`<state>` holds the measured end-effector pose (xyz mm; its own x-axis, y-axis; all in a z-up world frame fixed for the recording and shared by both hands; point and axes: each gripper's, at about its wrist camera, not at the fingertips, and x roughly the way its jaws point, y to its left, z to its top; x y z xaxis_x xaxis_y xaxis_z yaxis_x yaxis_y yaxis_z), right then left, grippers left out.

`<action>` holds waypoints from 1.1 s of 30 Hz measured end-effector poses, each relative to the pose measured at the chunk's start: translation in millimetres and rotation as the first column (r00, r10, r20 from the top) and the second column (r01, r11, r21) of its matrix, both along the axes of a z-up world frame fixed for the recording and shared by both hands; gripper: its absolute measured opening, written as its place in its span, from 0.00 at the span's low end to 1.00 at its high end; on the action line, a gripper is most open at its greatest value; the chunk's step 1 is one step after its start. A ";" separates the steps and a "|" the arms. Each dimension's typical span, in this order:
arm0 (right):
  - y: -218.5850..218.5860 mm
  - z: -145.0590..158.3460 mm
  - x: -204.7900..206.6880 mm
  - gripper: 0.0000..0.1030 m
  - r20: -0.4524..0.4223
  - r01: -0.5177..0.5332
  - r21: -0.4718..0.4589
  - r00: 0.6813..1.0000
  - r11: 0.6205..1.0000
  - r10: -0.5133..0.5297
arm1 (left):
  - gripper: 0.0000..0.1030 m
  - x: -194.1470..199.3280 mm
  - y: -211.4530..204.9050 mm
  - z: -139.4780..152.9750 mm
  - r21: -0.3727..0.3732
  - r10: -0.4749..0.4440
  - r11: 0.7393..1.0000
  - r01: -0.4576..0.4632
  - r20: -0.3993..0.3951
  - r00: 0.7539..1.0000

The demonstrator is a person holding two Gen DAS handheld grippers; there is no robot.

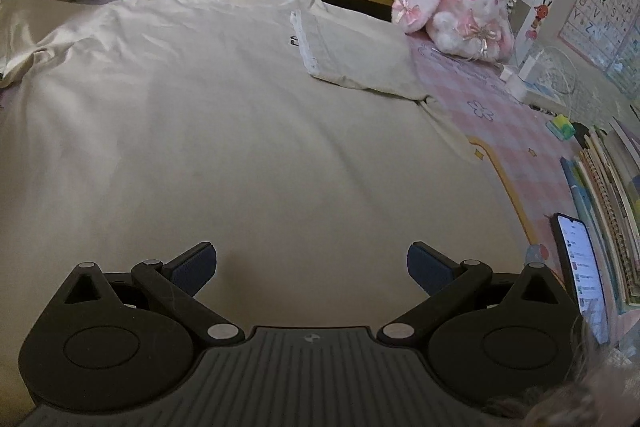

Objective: Fold clothes

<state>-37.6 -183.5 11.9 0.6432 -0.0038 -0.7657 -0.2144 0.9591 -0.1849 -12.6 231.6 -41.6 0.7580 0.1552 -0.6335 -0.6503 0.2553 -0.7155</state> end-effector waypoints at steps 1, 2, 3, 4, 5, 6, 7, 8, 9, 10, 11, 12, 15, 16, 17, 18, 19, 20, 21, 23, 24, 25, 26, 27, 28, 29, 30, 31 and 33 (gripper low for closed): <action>-1.4 -0.1 1.2 1.00 -0.003 0.001 0.000 1.000 1.000 -0.001 | 0.05 2.0 -2.5 5.6 0.035 -0.010 0.999 0.010 -0.003 1.000; -2.7 -0.1 2.8 1.00 -0.006 0.000 0.000 1.000 1.000 0.000 | 0.05 3.9 -5.0 11.2 0.070 -0.020 0.997 0.020 -0.006 1.000; -4.0 0.0 4.9 1.00 -0.007 -0.003 0.001 1.000 1.000 0.003 | 0.05 7.9 -9.1 18.8 0.118 -0.043 0.992 0.044 -0.008 0.999; -5.6 0.2 7.5 1.00 -0.007 -0.007 0.004 1.000 1.000 0.007 | 0.05 13.7 -15.4 28.3 0.181 -0.077 0.981 0.077 -0.010 0.997; -7.5 0.2 10.4 1.00 -0.005 -0.013 0.008 1.000 1.000 0.013 | 0.05 20.0 -22.3 38.3 0.246 -0.112 0.963 0.112 -0.014 0.994; -9.7 0.0 13.4 1.00 -0.004 -0.018 0.014 1.000 1.000 0.018 | 0.05 27.1 -30.4 48.6 0.313 -0.149 0.938 0.149 -0.022 0.989; -12.2 -0.6 16.5 1.00 -0.005 -0.022 0.019 1.000 1.000 0.022 | 0.05 35.8 -40.5 58.4 0.379 -0.195 0.905 0.194 -0.036 0.980; -14.8 -1.4 19.3 1.00 -0.007 -0.026 0.025 1.000 0.999 0.026 | 0.05 47.0 -52.9 67.3 0.444 -0.251 0.860 0.251 -0.060 0.966; -17.8 -2.1 21.5 1.00 -0.009 -0.030 0.032 1.000 0.999 0.030 | 0.05 60.1 -71.6 72.2 0.515 -0.325 0.791 0.331 -0.105 0.940; -21.5 -2.3 23.5 1.00 -0.010 -0.032 0.039 0.999 0.999 0.033 | 0.05 73.9 -93.1 75.4 0.580 -0.400 0.700 0.416 -0.165 0.902; -25.4 -2.2 25.5 1.00 -0.009 -0.033 0.045 0.999 0.998 0.034 | 0.05 87.6 -114.5 78.5 0.634 -0.464 0.595 0.493 -0.230 0.855; -30.3 -2.0 27.8 1.00 -0.007 -0.030 0.051 1.000 0.998 0.030 | 0.05 101.3 -136.0 81.7 0.675 -0.517 0.479 0.561 -0.300 0.802; -48.2 -3.4 37.0 1.00 -0.016 0.010 0.079 1.000 0.997 -0.009 | 0.06 126.4 -205.4 49.4 0.660 -0.595 0.059 0.749 -0.579 0.557; -53.6 -4.4 40.2 1.00 -0.023 0.024 0.087 0.999 0.996 -0.022 | 0.11 131.2 -218.3 36.2 0.615 -0.590 -0.009 0.788 -0.640 0.493; -58.3 -5.3 43.0 1.00 -0.027 0.034 0.093 0.999 0.995 -0.032 | 0.16 135.6 -227.1 23.5 0.566 -0.581 -0.046 0.823 -0.685 0.439; -63.1 -6.2 45.8 1.00 -0.032 0.044 0.099 0.999 0.994 -0.041 | 0.16 136.1 -229.6 16.3 0.543 -0.571 -0.044 0.839 -0.703 0.425; -67.5 -6.9 48.1 1.00 -0.036 0.051 0.104 0.998 0.993 -0.047 | 0.17 132.6 -224.9 16.1 0.546 -0.578 -0.001 0.838 -0.684 0.445; -71.1 -7.8 49.9 1.00 -0.040 0.052 0.111 0.998 0.992 -0.048 | 0.19 128.1 -218.1 18.1 0.554 -0.591 0.053 0.831 -0.653 0.473; -74.1 -9.1 51.6 1.00 -0.046 0.053 0.122 0.998 0.991 -0.047 | 0.30 123.6 -211.3 20.0 0.559 -0.603 0.106 0.822 -0.622 0.500; -80.3 -11.7 55.1 1.00 -0.057 0.053 0.143 0.997 0.988 -0.046 | 0.49 114.7 -197.0 27.8 0.579 -0.616 0.226 0.783 -0.538 0.575; -83.4 -13.0 56.8 1.00 -0.063 0.054 0.153 0.997 0.987 -0.045 | 0.51 111.3 -189.0 33.0 0.588 -0.610 0.288 0.756 -0.496 0.619; -86.4 -14.2 58.5 1.00 -0.069 0.054 0.164 0.997 0.985 -0.044 | 0.53 107.9 -179.0 38.2 0.589 -0.598 0.368 0.719 -0.442 0.669; -88.2 -15.0 60.4 1.00 -0.070 0.053 0.171 0.997 0.984 -0.042 | 0.53 107.9 -169.8 40.6 0.573 -0.591 0.444 0.688 -0.390 0.706; -88.8 -15.2 62.3 1.00 -0.068 0.050 0.176 0.997 0.983 -0.039 | 0.53 109.6 -161.4 41.7 0.548 -0.584 0.513 0.661 -0.341 0.736; -89.1 -15.5 63.6 1.00 -0.064 0.047 0.179 0.997 0.983 -0.035 | 0.53 112.9 -153.4 40.4 0.510 -0.576 0.573 0.642 -0.308 0.758; -88.7 -15.7 64.3 1.00 -0.061 0.043 0.180 0.998 0.983 -0.032 | 0.53 116.9 -145.7 37.9 0.464 -0.565 0.626 0.626 -0.283 0.775; -88.3 -16.0 65.1 1.00 -0.057 0.038 0.181 0.998 0.983 -0.028 | 0.52 121.0 -139.7 35.6 0.426 -0.553 0.666 0.612 -0.269 0.789; -88.2 -16.3 65.8 1.00 -0.054 0.034 0.182 0.998 0.983 -0.025 | 0.48 126.4 -135.5 33.2 0.397 -0.538 0.696 0.598 -0.264 0.801; -88.7 -16.6 66.7 1.00 -0.051 0.028 0.184 0.999 0.983 -0.019 | 0.31 144.2 -132.4 28.0 0.363 -0.526 0.723 0.588 -0.261 0.809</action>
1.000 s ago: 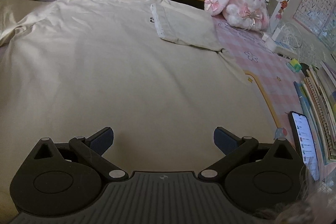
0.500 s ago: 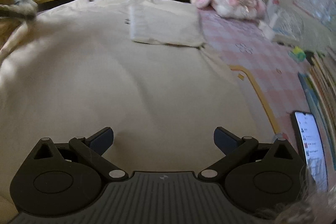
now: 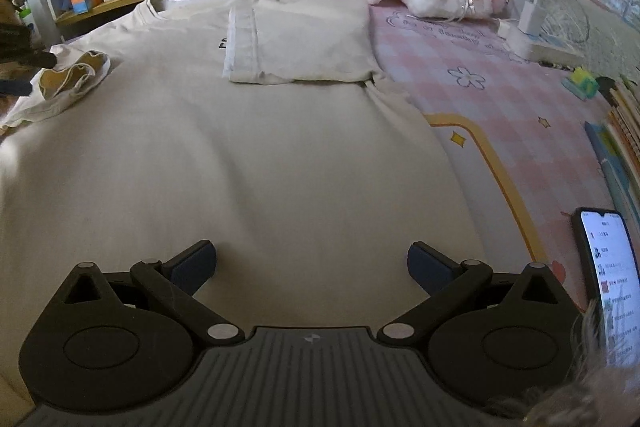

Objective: Fold clothes

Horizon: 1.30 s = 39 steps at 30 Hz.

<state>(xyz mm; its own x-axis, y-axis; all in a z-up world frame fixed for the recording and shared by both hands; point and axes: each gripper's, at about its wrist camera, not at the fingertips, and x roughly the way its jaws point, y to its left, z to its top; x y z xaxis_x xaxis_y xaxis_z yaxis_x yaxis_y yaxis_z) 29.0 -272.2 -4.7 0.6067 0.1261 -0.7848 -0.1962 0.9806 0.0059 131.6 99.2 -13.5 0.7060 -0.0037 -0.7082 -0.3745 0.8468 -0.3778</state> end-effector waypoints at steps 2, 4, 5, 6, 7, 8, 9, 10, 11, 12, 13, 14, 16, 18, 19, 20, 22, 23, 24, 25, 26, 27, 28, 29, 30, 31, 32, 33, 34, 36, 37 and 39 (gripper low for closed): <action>-1.1 -0.2 -0.1 1.00 0.003 -0.004 0.001 1.000 1.000 0.004 | 0.02 23.6 4.5 1.1 -0.011 0.011 1.000 -0.011 -0.015 1.000; -2.2 -0.3 -0.9 1.00 0.004 -0.004 0.002 1.000 1.000 0.004 | 0.02 47.3 1.7 17.1 0.015 -0.022 1.000 0.021 0.039 0.999; -2.6 -0.4 -1.4 1.00 0.004 -0.002 0.002 1.000 1.000 0.002 | 0.04 61.8 -3.3 28.8 0.036 -0.068 0.997 0.065 0.077 0.995; -2.7 -0.4 -2.0 1.00 0.004 -0.001 0.001 1.000 1.000 0.001 | 0.08 76.7 -7.8 39.7 0.052 -0.127 0.991 0.122 0.108 0.986; -2.5 -0.4 -2.2 1.00 0.004 0.001 0.000 1.000 1.000 -0.001 | 0.20 90.2 -12.0 48.9 0.068 -0.189 0.981 0.181 0.128 0.974; -2.1 -0.2 -2.0 1.00 0.002 0.003 -0.001 1.000 1.000 -0.003 | 0.29 99.6 -15.2 56.5 0.089 -0.231 0.971 0.220 0.142 0.963; -1.7 -0.2 -2.0 1.00 0.001 0.005 -0.002 1.000 1.000 -0.005 | 0.55 103.0 -16.5 63.3 0.114 -0.244 0.967 0.229 0.153 0.957; -1.4 -0.1 -2.1 1.00 0.001 0.005 -0.003 1.000 1.000 -0.005 | 0.73 98.4 -15.4 68.2 0.133 -0.244 0.966 0.223 0.176 0.953; -1.1 0.0 -2.2 1.00 0.000 0.006 -0.003 1.000 1.000 -0.006 | 0.73 91.1 -13.6 72.2 0.150 -0.243 0.965 0.214 0.206 0.948; -1.4 -0.1 -2.7 1.00 0.000 0.008 -0.002 1.000 1.000 -0.008 | 0.73 80.9 -8.3 73.5 0.156 -0.236 0.966 0.204 0.232 0.944; -2.3 -0.3 -3.5 1.00 0.001 0.008 0.000 1.000 1.000 -0.008 | 0.73 69.3 -1.2 73.4 0.158 -0.228 0.968 0.192 0.255 0.940; -3.2 -0.4 -4.6 1.00 0.003 0.009 0.001 1.000 1.000 -0.009 | 0.73 60.2 8.1 71.2 0.164 -0.204 0.972 0.166 0.253 0.946; -4.4 -0.9 -6.0 1.00 0.006 0.011 0.002 1.000 1.000 -0.011 | 0.70 46.4 29.4 62.0 0.187 -0.136 0.978 0.098 0.205 0.969; -4.7 -1.1 -6.6 1.00 0.011 0.012 0.003 1.000 1.000 -0.012 | 0.64 38.2 50.7 48.4 0.223 -0.063 0.974 0.034 0.124 0.990; -4.5 -1.3 -7.0 1.00 0.015 0.013 0.002 1.000 1.000 -0.013 | 0.61 36.5 60.8 41.5 0.227 -0.032 0.974 0.011 0.088 0.996; -4.3 -1.4 -7.5 1.00 0.017 0.013 0.002 1.000 1.000 -0.013 | 0.61 35.5 68.6 36.0 0.226 -0.009 0.974 -0.006 0.065 0.998; -4.0 -1.8 -8.5 1.00 0.019 0.015 0.001 1.000 1.000 -0.015 | 0.60 39.2 76.7 28.3 0.215 0.005 0.977 -0.015 0.048 0.999; -3.8 -1.8 -9.2 1.00 0.019 0.015 0.000 1.000 1.000 -0.015 | 0.57 43.8 79.8 24.9 0.203 0.005 0.979 -0.014 0.043 0.999; -3.5 -1.6 -10.0 1.00 0.018 0.016 -0.001 1.000 1.000 -0.016 | 0.56 49.9 81.3 21.1 0.181 0.000 0.983 -0.006 0.036 0.999; -3.2 -1.3 -10.7 1.00 0.017 0.017 -0.002 1.000 1.000 -0.017 | 0.50 57.1 82.1 15.7 0.155 -0.007 0.988 0.004 0.020 1.000; -2.9 -1.0 -11.1 1.00 0.016 0.018 -0.003 1.000 1.000 -0.018 | 0.41 64.5 82.9 9.6 0.129 -0.013 0.992 0.013 -0.002 1.000; -2.7 -0.7 -11.6 1.00 0.014 0.021 -0.004 1.000 1.000 -0.021 | 0.38 71.2 83.1 3.3 0.109 -0.015 0.994 0.018 -0.027 1.000; -2.6 -0.4 -12.0 1.00 0.012 0.025 -0.005 1.000 1.000 -0.025 | 0.34 75.9 82.1 0.3 0.113 -0.011 0.994 0.013 -0.026 1.000; -2.3 -0.2 -12.7 1.00 0.009 0.030 -0.007 1.000 1.000 -0.030 | 0.13 79.4 81.6 -0.4 0.111 -0.009 0.994 0.012 -0.025 1.000; -1.9 -0.1 -13.7 1.00 0.007 0.034 -0.009 0.999 0.999 -0.034 | 0.01 81.3 82.8 -1.4 0.099 -0.014 0.995 0.017 -0.032 0.999; -1.6 0.0 -14.7 1.00 0.005 0.038 -0.011 0.999 0.999 -0.038 | 0.00 83.1 82.0 0.0 0.127 -0.022 0.992 0.025 -0.030 0.999; -1.2 0.1 -15.8 1.00 0.004 0.042 -0.013 0.999 0.999 -0.042 | 0.00 85.0 80.0 2.8 0.174 -0.029 0.984 0.033 -0.025 0.999; -1.0 0.1 -16.7 1.00 0.004 0.045 -0.014 0.999 0.999 -0.045 | 0.00 87.4 76.3 5.4 0.245 -0.038 0.969 0.041 -0.018 0.999; -1.0 -0.1 -17.5 1.00 0.004 0.048 -0.014 0.999 0.999 -0.048 | 0.00 90.0 73.3 6.2 0.301 -0.056 0.952 0.059 -0.018 0.998; -0.8 -0.4 -19.0 1.00 0.003 0.052 -0.014 0.999 0.999 -0.052 | 0.00 95.5 71.6 0.4 0.323 -0.086 0.941 0.098 -0.050 0.995; -0.7 -0.5 -19.8 1.00 0.003 0.054 -0.015 0.999 0.998 -0.054 | 0.01 97.0 71.4 -4.0 0.320 -0.098 0.940 0.115 -0.070 0.993; -0.5 -0.5 -19.9 1.00 0.002 0.056 -0.016 0.998 0.998 -0.056 | 0.02 93.6 72.9 -8.0 0.320 -0.094 0.941 0.111 -0.069 0.993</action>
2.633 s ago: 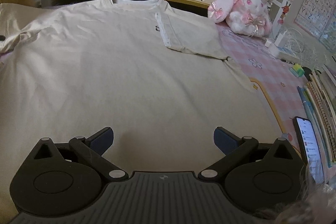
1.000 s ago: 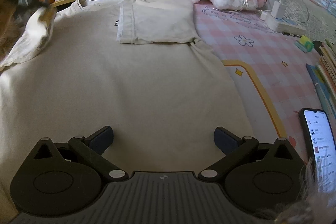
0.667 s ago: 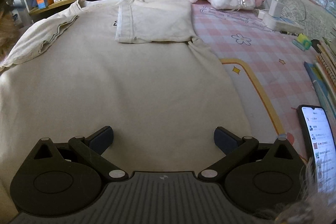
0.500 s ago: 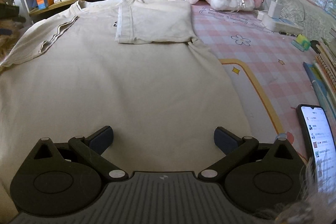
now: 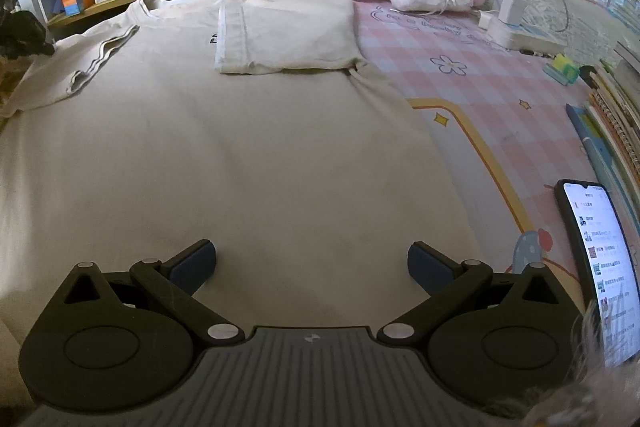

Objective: Fold clothes

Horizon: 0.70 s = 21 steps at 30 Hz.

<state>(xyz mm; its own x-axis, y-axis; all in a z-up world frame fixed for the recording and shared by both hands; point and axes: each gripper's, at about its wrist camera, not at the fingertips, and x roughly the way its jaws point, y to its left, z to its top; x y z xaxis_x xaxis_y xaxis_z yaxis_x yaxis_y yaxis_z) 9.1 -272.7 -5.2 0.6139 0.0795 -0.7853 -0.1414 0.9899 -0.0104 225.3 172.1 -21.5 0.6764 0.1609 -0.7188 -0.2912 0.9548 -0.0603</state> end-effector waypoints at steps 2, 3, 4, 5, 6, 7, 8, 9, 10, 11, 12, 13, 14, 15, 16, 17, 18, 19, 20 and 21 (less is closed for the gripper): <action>-0.1 0.3 0.7 1.00 -0.004 -0.002 0.000 1.000 1.000 0.002 | 0.10 -5.6 5.7 1.3 -0.027 0.037 0.999 -0.037 0.005 0.999; -0.2 0.6 1.2 1.00 -0.006 -0.006 -0.001 1.000 1.000 0.006 | 0.10 -9.4 8.6 3.6 -0.048 0.056 0.997 -0.056 0.010 0.998; -0.3 1.1 1.8 1.00 -0.008 -0.012 -0.002 1.000 1.000 0.012 | 0.11 -14.9 9.6 7.2 -0.064 0.066 0.996 -0.064 0.024 0.998; -0.4 1.5 2.3 1.00 -0.009 -0.017 -0.003 1.000 1.000 0.017 | 0.13 -20.9 9.6 11.4 -0.076 0.071 0.995 -0.068 0.041 0.997; -0.4 1.9 3.3 1.00 -0.012 -0.026 -0.004 1.000 1.000 0.025 | 0.14 -28.1 7.2 16.0 -0.074 0.074 0.995 -0.070 0.056 0.996; -0.7 2.2 4.5 1.00 -0.014 -0.033 -0.005 0.999 0.999 0.033 | 0.15 -35.8 3.6 20.7 -0.065 0.074 0.995 -0.070 0.070 0.995; -1.2 2.4 5.7 1.00 -0.015 -0.037 -0.004 0.999 0.999 0.037 | 0.16 -43.4 -0.5 25.3 -0.056 0.073 0.996 -0.069 0.081 0.994; -2.0 2.8 7.0 1.00 -0.014 -0.041 -0.004 0.999 0.999 0.041 | 0.17 -52.1 -5.0 29.2 -0.052 0.073 0.996 -0.069 0.092 0.993; -3.0 3.2 8.2 1.00 -0.013 -0.045 -0.004 0.999 0.999 0.045 | 0.21 -62.2 -10.5 32.7 -0.056 0.072 0.996 -0.066 0.102 0.992; -4.1 3.3 9.5 1.00 -0.013 -0.049 -0.003 0.999 0.999 0.049 | 0.27 -73.0 -17.2 36.2 -0.065 0.067 0.996 -0.060 0.111 0.992; -5.4 3.4 11.2 1.00 -0.013 -0.052 -0.002 0.999 0.999 0.052 | 0.29 -84.3 -24.4 39.2 -0.070 0.063 0.996 -0.054 0.120 0.991; -6.7 3.6 12.9 1.00 -0.012 -0.055 -0.001 0.998 0.998 0.055 | 0.33 -97.3 -32.6 41.5 -0.069 0.058 0.996 -0.049 0.125 0.991; -8.1 3.9 14.3 1.00 -0.010 -0.060 0.000 0.998 0.998 0.060 | 0.37 -110.9 -41.3 43.5 -0.065 0.053 0.997 -0.045 0.128 0.990; -9.4 4.1 15.7 1.00 -0.008 -0.065 0.000 0.998 0.998 0.065 | 0.40 -123.8 -50.7 44.7 -0.059 0.049 0.997 -0.042 0.128 0.991; -10.8 4.6 16.7 1.00 -0.004 -0.072 0.002 0.997 0.997 0.072 | 0.44 -136.2 -60.6 45.6 -0.051 0.046 0.998 -0.040 0.127 0.991; -12.2 5.3 17.3 1.00 0.001 -0.081 0.005 0.997 0.997 0.081 | 0.47 -149.9 -70.9 46.3 -0.044 0.045 0.998 -0.040 0.126 0.991; -13.6 6.3 18.0 1.00 0.006 -0.092 0.009 0.996 0.996 0.092 | 0.48 -162.6 -80.4 46.0 -0.040 0.044 0.998 -0.039 0.123 0.991; -15.1 7.4 18.6 1.00 0.013 -0.104 0.014 0.994 0.994 0.104 | 0.49 -175.8 -89.7 44.8 -0.040 0.043 0.998 -0.039 0.117 0.992; -16.4 8.3 19.1 1.00 0.018 -0.115 0.017 0.993 0.993 0.115 | 0.50 -189.6 -99.1 43.5 -0.042 0.043 0.998 -0.039 0.110 0.993; -17.7 9.0 19.5 1.00 0.022 -0.125 0.020 0.992 0.992 0.125 | 0.51 -203.2 -106.4 42.8 -0.042 0.050 0.998 -0.046 0.100 0.994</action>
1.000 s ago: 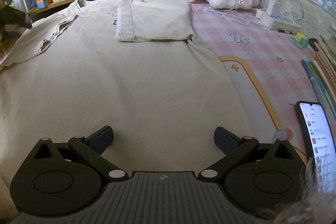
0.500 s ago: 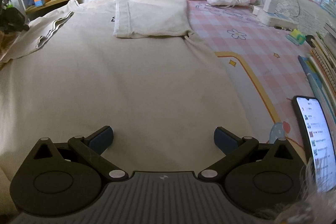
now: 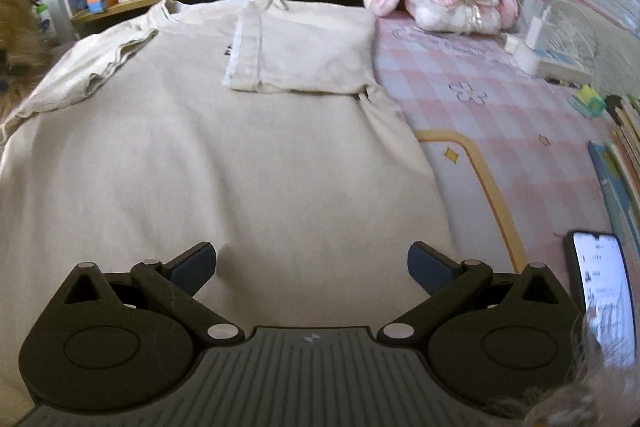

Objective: Fold clothes

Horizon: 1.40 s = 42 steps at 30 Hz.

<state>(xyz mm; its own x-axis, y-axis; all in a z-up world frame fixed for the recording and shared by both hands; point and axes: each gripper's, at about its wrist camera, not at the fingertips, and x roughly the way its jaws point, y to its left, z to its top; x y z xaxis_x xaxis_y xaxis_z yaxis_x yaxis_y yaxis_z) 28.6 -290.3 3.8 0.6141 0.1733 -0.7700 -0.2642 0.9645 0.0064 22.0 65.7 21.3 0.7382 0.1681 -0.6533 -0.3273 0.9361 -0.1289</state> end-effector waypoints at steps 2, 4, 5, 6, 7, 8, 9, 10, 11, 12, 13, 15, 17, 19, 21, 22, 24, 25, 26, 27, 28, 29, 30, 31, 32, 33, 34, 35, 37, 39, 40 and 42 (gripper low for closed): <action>-3.1 0.5 0.1 1.00 0.006 -0.024 0.007 1.000 1.000 0.024 | 0.57 -25.0 -12.5 -2.0 0.002 0.026 1.000 -0.026 -0.024 0.999; -6.6 -0.4 -0.3 1.00 0.006 -0.047 0.015 0.999 0.999 0.047 | 0.58 -45.2 -24.6 -6.5 0.004 0.055 0.999 -0.054 -0.050 0.997; -8.0 -1.2 -0.8 1.00 0.005 -0.057 0.019 0.998 0.998 0.057 | 0.58 -54.6 -29.3 -9.2 0.005 0.067 0.998 -0.066 -0.063 0.996; -9.0 -2.4 -1.7 1.00 0.001 -0.066 0.021 0.998 0.998 0.066 | 0.58 -61.5 -33.5 -11.5 0.005 0.077 0.997 -0.076 -0.078 0.994; -9.5 -3.3 -2.8 1.00 -0.001 -0.077 0.021 0.997 0.997 0.077 | 0.58 -67.2 -37.3 -13.1 0.004 0.086 0.996 -0.086 -0.087 0.992; -9.7 -3.9 -3.8 1.00 -0.002 -0.086 0.019 0.996 0.996 0.086 | 0.58 -73.3 -41.1 -13.6 0.004 0.093 0.996 -0.093 -0.091 0.992; -9.9 -4.0 -5.1 1.00 -0.002 -0.095 0.018 0.995 0.995 0.095 | 0.58 -78.8 -43.9 -13.0 0.004 0.098 0.995 -0.098 -0.090 0.991; -10.0 -3.7 -6.5 1.00 0.001 -0.104 0.018 0.995 0.994 0.104 | 0.58 -83.9 -46.4 -12.1 0.003 0.102 0.995 -0.102 -0.088 0.991; -10.5 -2.8 -8.2 1.00 0.003 -0.110 0.019 0.994 0.994 0.110 | 0.62 -88.9 -48.9 -11.1 0.002 0.107 0.994 -0.107 -0.086 0.991; -11.2 -1.5 -10.1 1.00 0.006 -0.113 0.022 0.994 0.993 0.113 | 0.64 -92.8 -51.4 -10.2 0.005 0.109 0.994 -0.109 -0.081 0.991; -11.8 -0.2 -11.9 1.00 0.010 -0.114 0.024 0.994 0.993 0.113 | 0.66 -96.0 -53.8 -9.4 0.008 0.110 0.994 -0.110 -0.074 0.991; -13.0 3.4 -15.9 1.00 0.025 -0.106 0.024 0.994 0.994 0.106 | 0.67 -102.1 -56.0 -6.7 0.009 0.106 0.994 -0.105 -0.060 0.993; -14.1 7.2 -21.5 1.00 0.040 -0.094 0.025 0.995 0.995 0.093 | 0.68 -108.7 -56.5 -4.3 0.007 0.095 0.995 -0.095 -0.046 0.994; -14.0 10.8 -29.3 1.00 0.054 -0.077 0.026 0.996 0.997 0.076 | 0.70 -117.7 -57.0 -2.5 0.006 0.078 0.997 -0.078 -0.032 0.996; -12.2 14.7 -41.0 1.00 0.069 -0.059 0.024 0.996 0.998 0.058 | 0.72 -127.4 -57.0 -2.3 0.008 0.065 0.998 -0.064 -0.024 0.998; -11.0 16.9 -48.6 1.00 0.076 -0.052 0.020 0.996 0.998 0.050 | 0.73 -133.8 -56.9 -2.5 0.008 0.062 0.998 -0.062 -0.022 0.998; -8.5 21.2 -64.1 1.00 0.091 -0.036 0.013 0.995 0.999 0.035 | 0.74 -148.4 -56.4 -3.4 0.005 0.061 0.998 -0.061 -0.020 0.998; -7.3 22.9 -72.8 1.00 0.097 -0.029 0.012 0.995 1.000 0.028 | 0.75 -156.1 -56.3 -4.4 0.002 0.061 0.998 -0.061 -0.018 0.998; -6.2 24.1 -82.0 1.00 0.102 -0.022 0.013 0.995 1.000 0.021 | 0.76 -163.7 -56.1 -5.3 -0.001 0.061 0.998 -0.061 -0.016 0.998; -4.2 24.4 -91.9 1.00 0.104 -0.016 0.011 0.994 1.000 0.014 | 0.77 -171.9 -55.5 -6.8 -0.005 0.058 0.998 -0.059 -0.018 0.998; -1.6 23.9 -102.8 1.00 0.103 -0.008 0.007 0.995 1.000 0.008 | 0.77 -181.8 -54.9 -9.1 -0.007 0.052 0.999 -0.052 -0.024 0.998; 1.0 23.1 -113.0 1.00 0.101 -0.001 0.003 0.995 1.000 0.001 | 0.77 -191.8 -54.3 -11.3 -0.008 0.044 0.999 -0.045 -0.029 0.999; 2.8 22.6 -122.9 1.00 0.101 0.005 0.002 0.995 1.000 -0.005 | 0.78 -201.9 -53.6 -13.3 -0.009 0.042 0.999 -0.043 -0.032 0.999; 3.9 22.3 -133.6 1.00 0.102 0.010 0.001 0.995 1.000 -0.010 | 0.79 -212.0 -52.8 -15.1 -0.011 0.043 0.999 -0.043 -0.035 0.998; 4.8 22.1 -144.8 1.00 0.104 0.014 0.000 0.994 1.000 -0.014 | 0.80 -222.1 -52.0 -17.0 -0.012 0.043 0.999 -0.043 -0.039 0.998; 5.8 21.9 -155.7 1.00 0.104 0.019 -0.003 0.994 1.000 -0.018 | 0.80 -231.6 -50.1 -19.1 -0.016 0.047 0.999 -0.048 -0.042 0.998; 6.3 21.4 -165.7 1.00 0.104 0.022 -0.005 0.994 1.000 -0.021 | 0.80 -240.6 -48.0 -21.3 -0.022 0.055 0.998 -0.056 -0.046 0.997; 6.2 20.7 -175.6 1.00 0.104 0.025 -0.005 0.994 1.000 -0.024 | 0.80 -249.3 -46.1 -23.5 -0.028 0.063 0.998 -0.065 -0.051 0.997; 5.9 19.0 -191.7 1.00 0.101 0.035 -0.008 0.994 0.999 -0.034 | 0.80 -263.3 -42.6 -27.8 -0.036 0.077 0.996 -0.080 -0.061 0.995; 3.5 17.4 -204.5 1.00 0.097 0.051 -0.011 0.994 0.999 -0.050 | 0.80 -273.3 -38.7 -30.7 -0.045 0.088 0.995 -0.092 -0.068 0.994; 1.1 17.1 -209.3 1.00 0.095 0.063 -0.009 0.994 0.998 -0.062 | 0.80 -278.0 -36.8 -32.0 -0.049 0.094 0.994 -0.097 -0.070 0.993; -5.0 17.1 -217.3 1.00 0.094 0.090 -0.003 0.992 0.996 -0.089 | 0.80 -282.7 -33.7 -32.4 -0.060 0.101 0.993 -0.105 -0.070 0.992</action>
